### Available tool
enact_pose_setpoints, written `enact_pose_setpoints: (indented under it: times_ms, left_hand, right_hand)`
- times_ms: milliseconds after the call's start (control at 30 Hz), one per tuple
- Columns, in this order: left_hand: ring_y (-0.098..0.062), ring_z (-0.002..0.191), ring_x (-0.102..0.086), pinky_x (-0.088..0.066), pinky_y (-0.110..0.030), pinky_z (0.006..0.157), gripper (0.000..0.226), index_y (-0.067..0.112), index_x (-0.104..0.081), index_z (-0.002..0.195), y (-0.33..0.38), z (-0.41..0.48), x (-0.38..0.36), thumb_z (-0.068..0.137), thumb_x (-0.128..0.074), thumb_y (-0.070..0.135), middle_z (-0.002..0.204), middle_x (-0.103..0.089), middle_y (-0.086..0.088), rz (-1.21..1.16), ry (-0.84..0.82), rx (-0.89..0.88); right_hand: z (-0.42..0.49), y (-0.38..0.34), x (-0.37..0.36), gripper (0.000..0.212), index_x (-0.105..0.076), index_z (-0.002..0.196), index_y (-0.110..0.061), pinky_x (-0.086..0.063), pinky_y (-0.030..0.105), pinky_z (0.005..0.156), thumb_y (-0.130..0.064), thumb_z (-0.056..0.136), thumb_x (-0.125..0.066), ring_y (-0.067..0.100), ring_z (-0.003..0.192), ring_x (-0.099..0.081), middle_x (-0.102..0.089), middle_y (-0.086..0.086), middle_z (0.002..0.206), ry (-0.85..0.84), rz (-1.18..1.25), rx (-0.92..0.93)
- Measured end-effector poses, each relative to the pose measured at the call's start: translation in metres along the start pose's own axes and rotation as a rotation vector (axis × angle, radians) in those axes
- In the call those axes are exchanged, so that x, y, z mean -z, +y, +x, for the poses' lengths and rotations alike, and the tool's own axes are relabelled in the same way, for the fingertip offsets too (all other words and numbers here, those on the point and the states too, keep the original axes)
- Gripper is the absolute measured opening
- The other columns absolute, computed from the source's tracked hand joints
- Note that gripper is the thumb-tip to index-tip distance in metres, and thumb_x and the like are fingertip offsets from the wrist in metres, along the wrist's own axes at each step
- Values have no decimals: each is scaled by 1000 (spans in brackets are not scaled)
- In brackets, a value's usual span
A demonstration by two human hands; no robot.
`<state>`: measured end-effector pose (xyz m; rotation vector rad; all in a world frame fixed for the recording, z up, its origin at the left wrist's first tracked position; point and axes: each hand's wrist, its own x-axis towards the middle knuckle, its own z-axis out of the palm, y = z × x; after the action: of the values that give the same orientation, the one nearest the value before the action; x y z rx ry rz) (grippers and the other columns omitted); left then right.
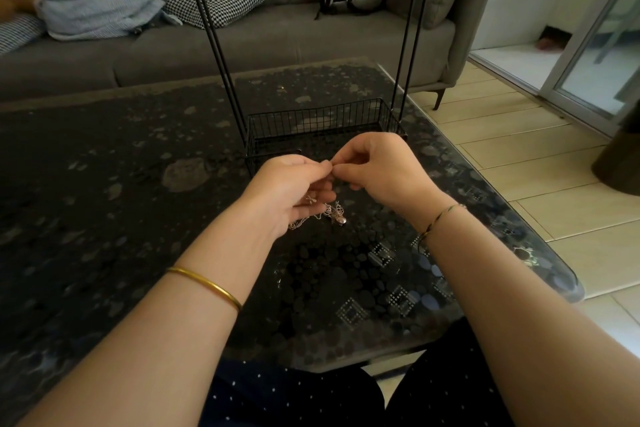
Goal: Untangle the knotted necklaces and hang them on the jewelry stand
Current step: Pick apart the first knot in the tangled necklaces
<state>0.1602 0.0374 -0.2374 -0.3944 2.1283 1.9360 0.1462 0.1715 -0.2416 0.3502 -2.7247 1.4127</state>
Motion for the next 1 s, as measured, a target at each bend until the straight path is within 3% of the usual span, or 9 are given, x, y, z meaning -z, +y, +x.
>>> enact_pose_setpoints:
  times_ms: [133,300,400,633,800,900,1000]
  left_hand:
    - [-16,68,-66,-57,-36,80,9,11,-66,88,-1,1,0,93,-60,15,75,-67,-5,-20,16,-11]
    - [-14,62,-68,-59,-33,74,10,7,-66,90,0,-1,-1,94,-59,12,68,-69,-4,-101,0,-5]
    - [-13,61,-69,-60,-32,71,9,7,-66,93,0,-3,-1,94,-57,9,66,-70,-3,-95,-8,-39]
    - [-12,59,-69,-59,-32,67,14,14,-67,91,0,-5,-2,95,-55,8,71,-71,-3,242,93,-319]
    - [-13,60,-70,-55,-24,57,11,14,-62,89,0,-5,-4,95,-54,10,74,-71,-4,356,121,-397]
    - [-13,72,-71,-57,-27,68,10,15,-63,88,1,-4,-2,94,-56,10,83,-71,-3,314,99,-360]
    - [-14,82,-71,-57,-33,80,9,16,-65,89,3,-2,3,93,-59,11,88,-72,-2,161,41,-219]
  right_hand:
    - [2,0,-3,9,-69,84,-14,-49,23,69,-8,85,-63,0,61,-51,-60,-12,71,44,-62,64]
    - [4,1,-6,9,-65,80,-20,-54,38,75,-13,85,-61,10,70,-58,-61,-9,72,73,-142,75]
    - [3,-1,-6,9,-65,81,-20,-53,40,76,-15,87,-59,13,76,-61,-64,-6,77,68,-195,86]
    - [3,-2,-4,12,-65,81,-17,-56,43,71,-18,90,-58,22,70,-65,-67,2,76,21,-149,31]
    - [4,-1,0,13,-65,80,-13,-54,30,65,-17,90,-57,13,60,-60,-65,2,70,1,-152,16]
    - [5,0,2,11,-63,83,-11,-48,20,56,-14,90,-56,5,52,-53,-61,-1,63,-24,-147,38]
    - [5,1,5,8,-62,85,-11,-46,17,57,-12,90,-56,5,55,-54,-60,-2,66,-36,-138,90]
